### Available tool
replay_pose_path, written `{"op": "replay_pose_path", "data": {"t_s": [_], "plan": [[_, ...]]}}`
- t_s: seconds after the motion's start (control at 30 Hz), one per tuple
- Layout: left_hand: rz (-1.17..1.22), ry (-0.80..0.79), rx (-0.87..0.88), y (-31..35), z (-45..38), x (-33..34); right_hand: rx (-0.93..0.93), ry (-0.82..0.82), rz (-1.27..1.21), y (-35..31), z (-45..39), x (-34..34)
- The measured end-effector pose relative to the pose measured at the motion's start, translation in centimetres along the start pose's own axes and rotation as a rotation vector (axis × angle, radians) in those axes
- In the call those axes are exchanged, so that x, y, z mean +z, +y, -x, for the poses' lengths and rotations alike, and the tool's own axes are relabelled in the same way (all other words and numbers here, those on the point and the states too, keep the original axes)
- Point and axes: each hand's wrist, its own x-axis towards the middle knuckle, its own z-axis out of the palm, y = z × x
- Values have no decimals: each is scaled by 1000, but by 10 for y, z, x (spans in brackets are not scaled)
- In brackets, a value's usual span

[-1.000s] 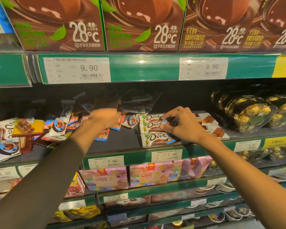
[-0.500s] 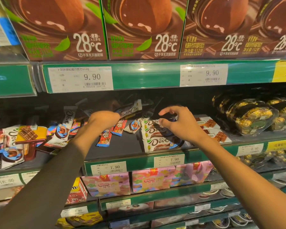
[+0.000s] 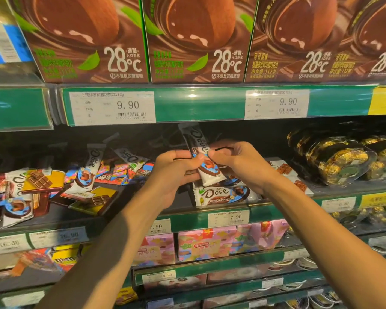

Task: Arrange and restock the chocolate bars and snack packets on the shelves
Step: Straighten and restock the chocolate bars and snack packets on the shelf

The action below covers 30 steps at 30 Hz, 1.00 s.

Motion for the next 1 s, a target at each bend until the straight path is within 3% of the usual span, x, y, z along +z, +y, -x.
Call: {"op": "replay_pose_path", "data": {"t_s": [0.17, 0.3, 0.43, 0.57, 0.7, 0.9, 1.0], "plan": [[-154, -1, 49, -12, 0, 3, 11, 48, 123, 6, -1, -9], [-604, 60, 321, -23, -3, -8, 8, 133, 245, 11, -4, -29], [-942, 127, 378, -37, -5, -17, 2, 131, 448, 14, -12, -52], [-978, 145, 402, -42, -8, -23, -7, -2, 703, 10, -26, -51], [-1028, 147, 408, -45, -11, -29, 24, -127, 781, 6, -42, -40], [-1068, 254, 475, -28, -24, -50, 15, -166, 864, 24, -52, -34], [-1116, 322, 402, -15, -41, -58, 18, -179, 876, 34, -52, -36]]}}
